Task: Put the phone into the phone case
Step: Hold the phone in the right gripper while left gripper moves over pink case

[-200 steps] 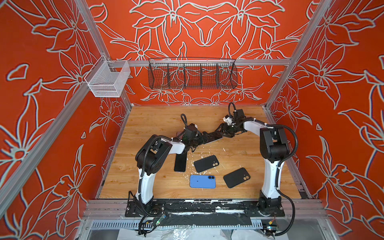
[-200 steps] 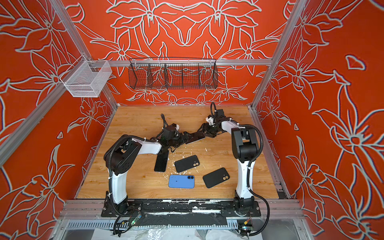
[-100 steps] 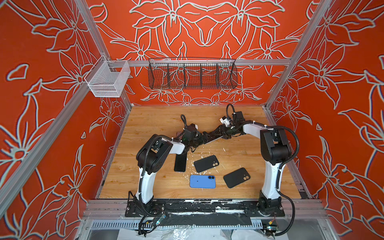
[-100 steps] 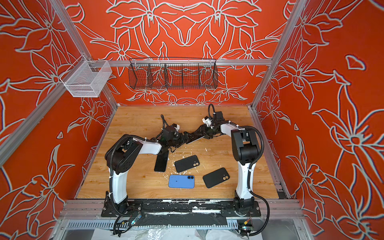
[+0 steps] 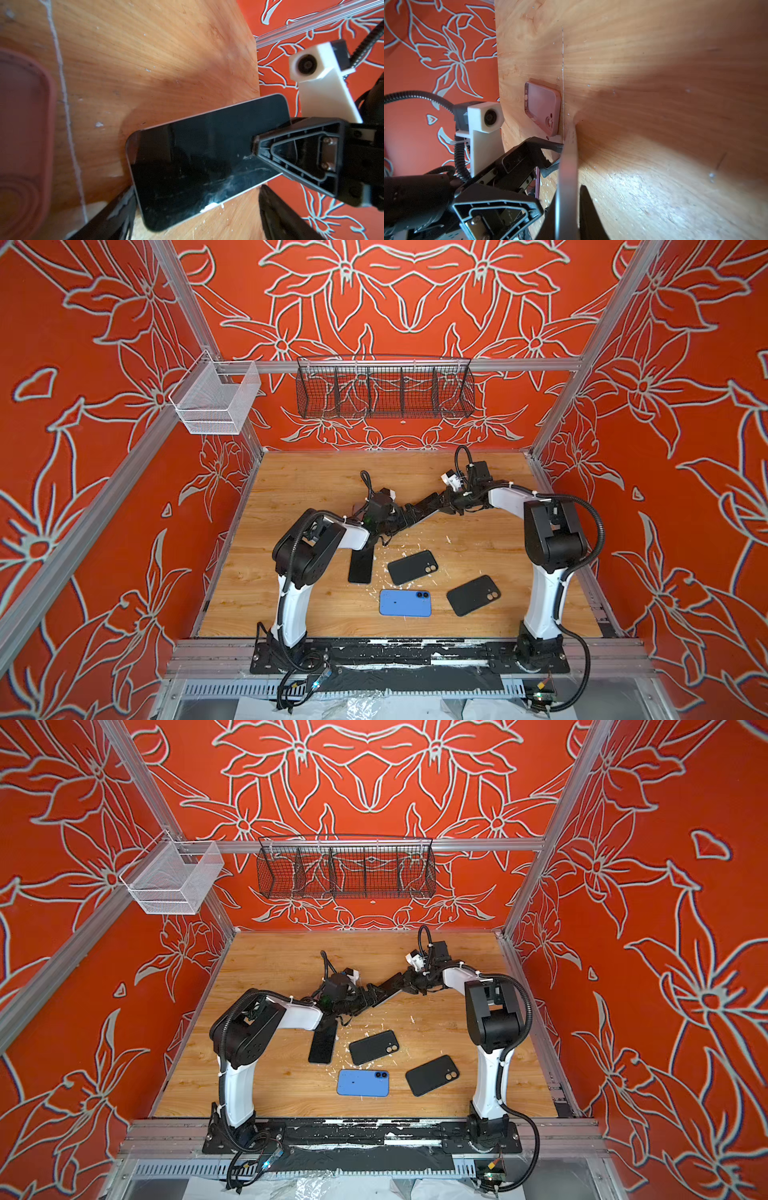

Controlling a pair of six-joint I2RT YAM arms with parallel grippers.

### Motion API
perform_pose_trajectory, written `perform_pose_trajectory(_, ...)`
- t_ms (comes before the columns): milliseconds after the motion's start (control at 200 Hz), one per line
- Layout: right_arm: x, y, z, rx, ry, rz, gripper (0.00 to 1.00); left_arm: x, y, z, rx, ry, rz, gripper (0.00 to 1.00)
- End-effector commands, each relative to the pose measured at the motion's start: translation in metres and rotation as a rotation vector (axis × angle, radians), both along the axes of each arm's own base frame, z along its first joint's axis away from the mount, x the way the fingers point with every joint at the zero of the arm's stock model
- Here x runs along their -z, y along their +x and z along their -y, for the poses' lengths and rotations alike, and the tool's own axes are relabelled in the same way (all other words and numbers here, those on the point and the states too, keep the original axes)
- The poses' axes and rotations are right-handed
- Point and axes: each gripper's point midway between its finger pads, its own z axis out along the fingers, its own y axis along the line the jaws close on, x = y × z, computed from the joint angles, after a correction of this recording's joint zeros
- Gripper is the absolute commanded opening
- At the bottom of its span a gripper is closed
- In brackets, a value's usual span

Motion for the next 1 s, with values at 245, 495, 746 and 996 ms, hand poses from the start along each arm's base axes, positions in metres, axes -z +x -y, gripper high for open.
perform_pose_trajectory(245, -0.043, -0.006, 0.007, 0.059, -0.031, 0.099, 0.02, -0.023, -0.003, -0.026, -0.045, 0.039, 0.003, 0.92)
perform_pose_trajectory(495, -0.073, -0.017, 0.017, 0.184, -0.04, 0.185, 0.0, -0.065, -0.005, -0.081, -0.106, 0.191, -0.015, 0.93)
perform_pose_trajectory(746, -0.091, -0.035, 0.006, 0.209, -0.054, 0.279, 0.0, -0.05, -0.018, -0.191, -0.241, 0.626, -0.209, 0.88)
perform_pose_trajectory(996, -0.093, -0.045, -0.022, 0.168, -0.018, 0.294, 0.0, -0.007, -0.019, -0.217, -0.184, 0.779, -0.357, 0.65)
